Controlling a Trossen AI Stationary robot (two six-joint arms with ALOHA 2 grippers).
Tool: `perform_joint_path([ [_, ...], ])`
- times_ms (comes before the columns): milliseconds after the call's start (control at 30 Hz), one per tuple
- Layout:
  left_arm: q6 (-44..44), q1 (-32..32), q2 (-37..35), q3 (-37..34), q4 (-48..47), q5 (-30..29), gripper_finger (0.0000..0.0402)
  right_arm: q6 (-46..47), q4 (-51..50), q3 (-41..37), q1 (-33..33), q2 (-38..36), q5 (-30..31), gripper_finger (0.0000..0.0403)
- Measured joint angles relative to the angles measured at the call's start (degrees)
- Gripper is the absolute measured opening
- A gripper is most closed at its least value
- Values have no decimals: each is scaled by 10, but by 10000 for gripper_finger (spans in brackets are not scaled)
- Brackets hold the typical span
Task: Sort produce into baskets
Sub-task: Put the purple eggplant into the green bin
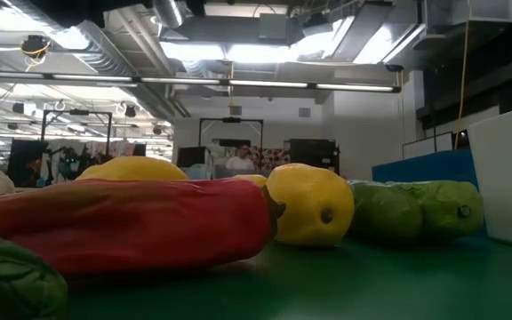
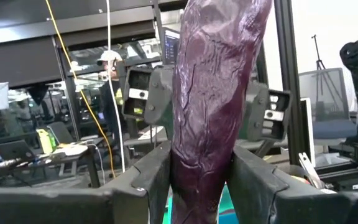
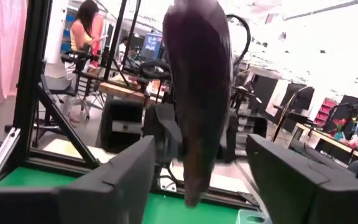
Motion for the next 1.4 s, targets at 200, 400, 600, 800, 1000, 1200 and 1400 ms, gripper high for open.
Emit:
perform_joint_path([
  [200,1,0,25,0,37,0,139,4,-56,35,0,3,19,321],
  [400,9,0,45,0,60,0,139,4,-64,50,0,5,13,330],
  [600,11,1,62,0,84,-1,139,13,-64,64,0,34,8,331],
  [800,11,1,67,0,85,-1,139,15,-64,103,-3,78,9,331],
  [1000,10,1,67,0,84,-1,139,5,-63,116,-6,89,25,299],
  [1200,13,0,67,0,83,-2,139,4,-63,116,-6,89,37,193],
  [1400,33,-1,67,0,64,-3,139,3,-72,116,-6,89,55,140],
])
